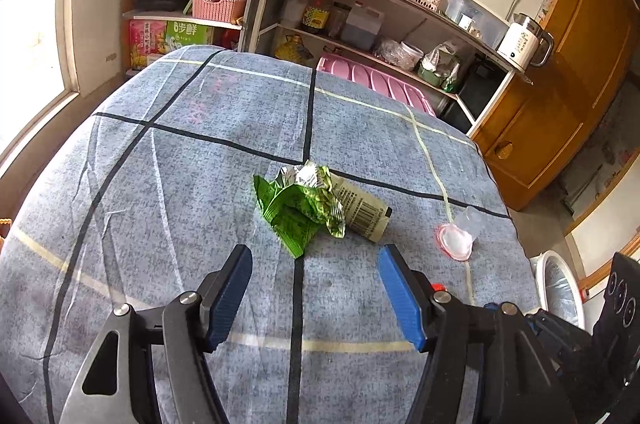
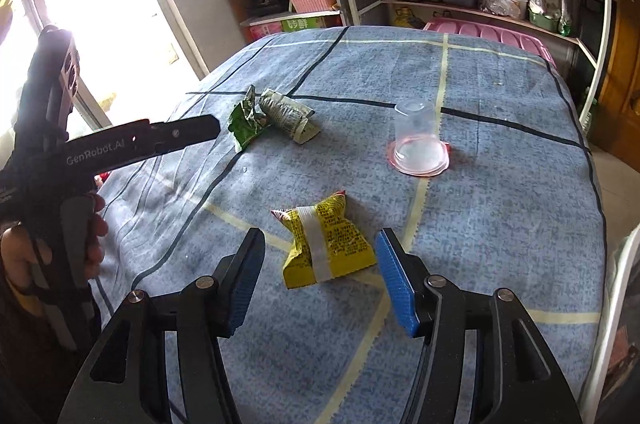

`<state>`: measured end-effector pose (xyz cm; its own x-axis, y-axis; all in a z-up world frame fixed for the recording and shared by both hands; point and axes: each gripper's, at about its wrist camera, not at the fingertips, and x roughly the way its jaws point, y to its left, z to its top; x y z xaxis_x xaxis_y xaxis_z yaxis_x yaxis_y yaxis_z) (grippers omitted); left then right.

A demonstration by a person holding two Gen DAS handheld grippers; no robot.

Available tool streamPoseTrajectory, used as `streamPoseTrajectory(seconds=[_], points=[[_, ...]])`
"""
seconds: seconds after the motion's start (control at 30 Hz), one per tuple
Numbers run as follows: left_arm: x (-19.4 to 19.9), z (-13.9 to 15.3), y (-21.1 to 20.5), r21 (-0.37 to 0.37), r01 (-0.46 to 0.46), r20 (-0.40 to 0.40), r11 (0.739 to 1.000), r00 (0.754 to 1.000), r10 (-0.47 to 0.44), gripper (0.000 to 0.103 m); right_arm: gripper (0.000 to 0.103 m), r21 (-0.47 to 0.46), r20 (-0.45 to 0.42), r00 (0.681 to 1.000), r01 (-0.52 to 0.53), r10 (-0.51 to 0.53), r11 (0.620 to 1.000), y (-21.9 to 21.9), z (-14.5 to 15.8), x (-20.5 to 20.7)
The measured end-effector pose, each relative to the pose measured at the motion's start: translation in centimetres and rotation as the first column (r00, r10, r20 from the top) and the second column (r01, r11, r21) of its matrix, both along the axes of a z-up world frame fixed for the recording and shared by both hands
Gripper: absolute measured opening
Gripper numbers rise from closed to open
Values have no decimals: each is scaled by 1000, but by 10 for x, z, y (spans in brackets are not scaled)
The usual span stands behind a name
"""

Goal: Collect trash
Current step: 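Grasp the green snack wrapper with the left tool while the right tool grasps the yellow snack bag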

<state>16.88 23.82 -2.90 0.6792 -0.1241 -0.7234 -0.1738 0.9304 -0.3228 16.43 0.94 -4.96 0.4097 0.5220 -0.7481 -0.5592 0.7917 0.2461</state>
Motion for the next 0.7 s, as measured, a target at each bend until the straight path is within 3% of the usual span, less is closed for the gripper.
streamPoseTrajectory(seconds=[0.63, 0.7], points=[[48, -19, 11, 19, -52, -43, 998, 998, 53, 65, 67, -38, -6, 1000, 7, -7, 999, 11, -12, 9], [48, -21, 12, 15, -54, -47, 998, 997, 54, 60, 67, -37, -7, 1000, 10, -11, 999, 12, -12, 9]])
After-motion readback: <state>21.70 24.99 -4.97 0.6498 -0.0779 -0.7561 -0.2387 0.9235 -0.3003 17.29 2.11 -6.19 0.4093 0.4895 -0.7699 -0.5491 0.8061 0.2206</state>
